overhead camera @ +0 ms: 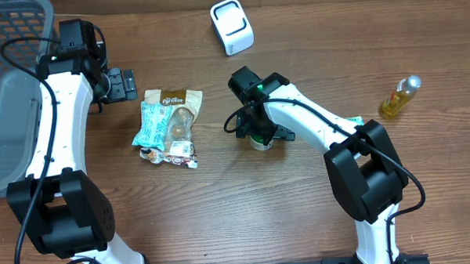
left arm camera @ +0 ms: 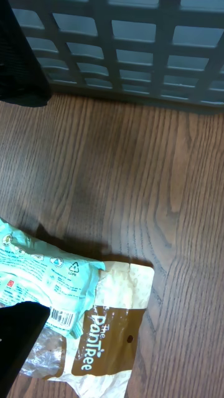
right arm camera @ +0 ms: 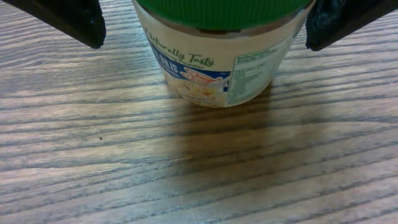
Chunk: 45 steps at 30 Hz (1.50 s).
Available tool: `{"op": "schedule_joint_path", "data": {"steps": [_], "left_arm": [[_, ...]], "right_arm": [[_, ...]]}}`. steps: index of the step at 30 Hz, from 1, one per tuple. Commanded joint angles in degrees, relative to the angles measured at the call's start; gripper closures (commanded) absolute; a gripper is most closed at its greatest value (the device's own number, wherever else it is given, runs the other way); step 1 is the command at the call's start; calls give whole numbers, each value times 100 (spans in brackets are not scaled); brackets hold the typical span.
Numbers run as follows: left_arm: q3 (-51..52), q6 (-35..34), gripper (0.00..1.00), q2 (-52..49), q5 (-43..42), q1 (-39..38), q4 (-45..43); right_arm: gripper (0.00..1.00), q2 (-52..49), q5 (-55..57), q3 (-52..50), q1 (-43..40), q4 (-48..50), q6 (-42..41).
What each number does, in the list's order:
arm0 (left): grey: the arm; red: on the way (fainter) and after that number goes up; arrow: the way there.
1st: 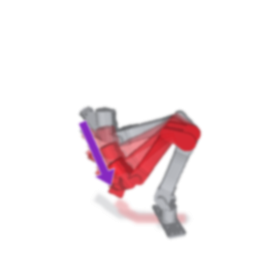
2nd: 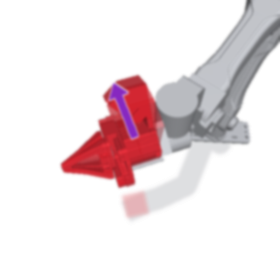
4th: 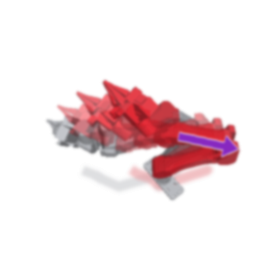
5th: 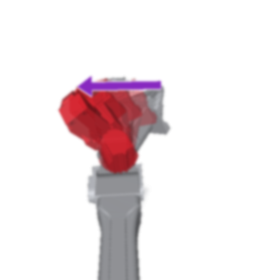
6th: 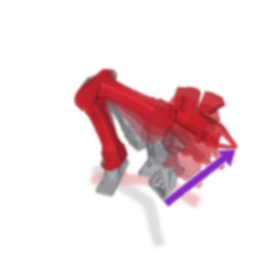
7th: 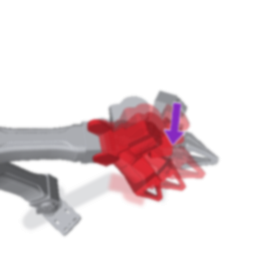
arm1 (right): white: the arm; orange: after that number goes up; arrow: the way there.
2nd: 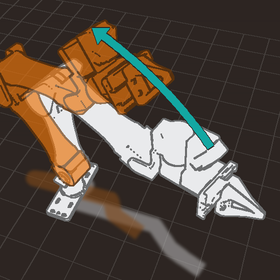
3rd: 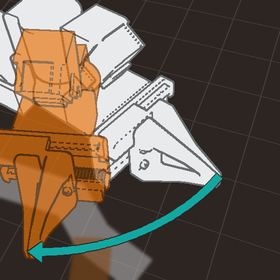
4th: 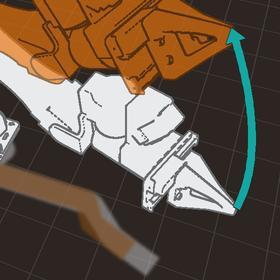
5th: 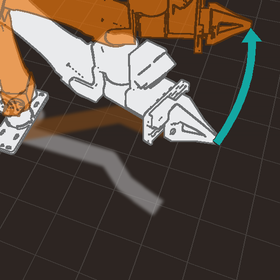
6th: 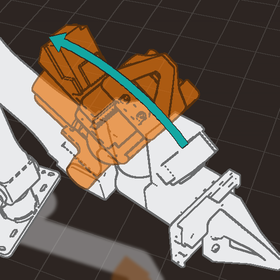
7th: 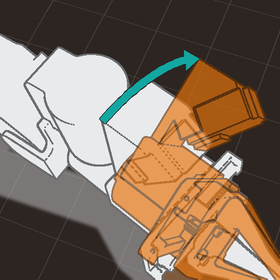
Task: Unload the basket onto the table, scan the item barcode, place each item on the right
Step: 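Lift the green-lidded jar with the right gripper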
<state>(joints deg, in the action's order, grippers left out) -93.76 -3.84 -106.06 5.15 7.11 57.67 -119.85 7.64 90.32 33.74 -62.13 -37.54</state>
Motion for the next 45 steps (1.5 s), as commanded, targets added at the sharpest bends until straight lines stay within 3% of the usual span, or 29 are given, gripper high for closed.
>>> {"op": "schedule_joint_path", "data": {"steps": [1,5,23,29,39,45], "left_arm": [[-101,107,0,107,-31,-39,-4],[-101,107,1,109,-31,-39,-4],[-101,107,0,109,-31,-39,-4],[-101,107,1,107,-31,-39,-4],[-101,107,1,109,-31,-39,-4],[-101,107,1,109,-31,-39,-4]], "right_arm": [[4,2,-22,-33,-28,13,-61],[10,2,-22,-33,-28,-24,-61],[11,2,-142,-33,-22,57,-61],[18,2,-190,-33,-22,57,-61],[40,2,-192,-33,-22,59,-61],[42,2,-190,-33,-42,70,-61]]}}
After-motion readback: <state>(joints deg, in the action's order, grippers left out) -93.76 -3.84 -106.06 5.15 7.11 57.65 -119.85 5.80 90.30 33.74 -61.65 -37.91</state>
